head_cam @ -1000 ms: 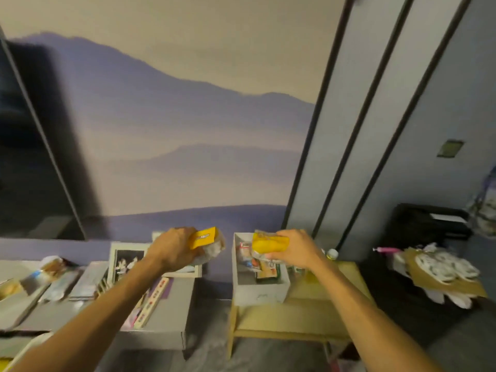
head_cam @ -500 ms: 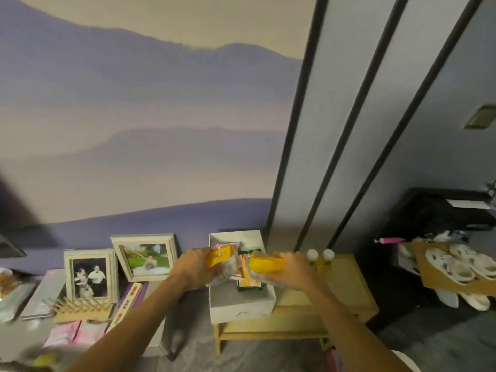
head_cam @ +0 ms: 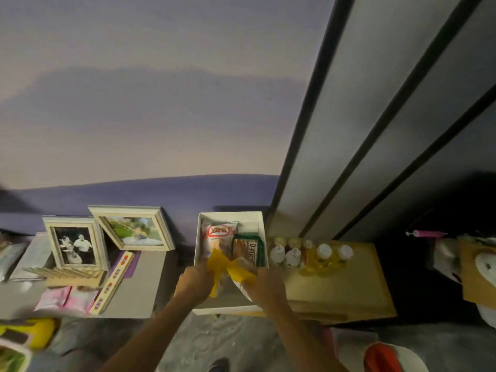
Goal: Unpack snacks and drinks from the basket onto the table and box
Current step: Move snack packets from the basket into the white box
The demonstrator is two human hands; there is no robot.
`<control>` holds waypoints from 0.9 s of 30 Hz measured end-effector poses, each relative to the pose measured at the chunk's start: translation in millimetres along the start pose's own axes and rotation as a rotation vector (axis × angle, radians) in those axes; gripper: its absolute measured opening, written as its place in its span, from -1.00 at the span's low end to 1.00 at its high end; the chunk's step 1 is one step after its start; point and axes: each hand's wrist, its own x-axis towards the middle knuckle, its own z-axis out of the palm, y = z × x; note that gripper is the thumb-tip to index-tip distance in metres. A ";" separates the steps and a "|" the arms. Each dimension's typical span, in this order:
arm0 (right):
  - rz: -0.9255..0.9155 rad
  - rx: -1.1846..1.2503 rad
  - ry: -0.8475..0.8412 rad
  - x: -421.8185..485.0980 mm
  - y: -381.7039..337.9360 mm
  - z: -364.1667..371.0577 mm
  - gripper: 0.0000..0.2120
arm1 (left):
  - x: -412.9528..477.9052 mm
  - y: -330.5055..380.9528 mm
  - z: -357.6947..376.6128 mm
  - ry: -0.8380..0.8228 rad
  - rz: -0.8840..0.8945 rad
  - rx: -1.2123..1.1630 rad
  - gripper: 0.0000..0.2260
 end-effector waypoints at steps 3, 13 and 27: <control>-0.101 -0.135 0.068 -5.5 -10.0 5.5 -0.58 | 6.0 2.3 17.0 -0.030 -0.021 0.026 -0.64; -0.022 0.079 -0.030 4.8 0.5 52.9 -0.60 | 14.8 -5.8 36.5 -0.098 0.091 0.191 -0.74; -0.137 0.099 0.251 -37.1 -58.8 -176.1 0.01 | -35.3 -11.6 -168.5 0.356 0.422 -0.016 -0.08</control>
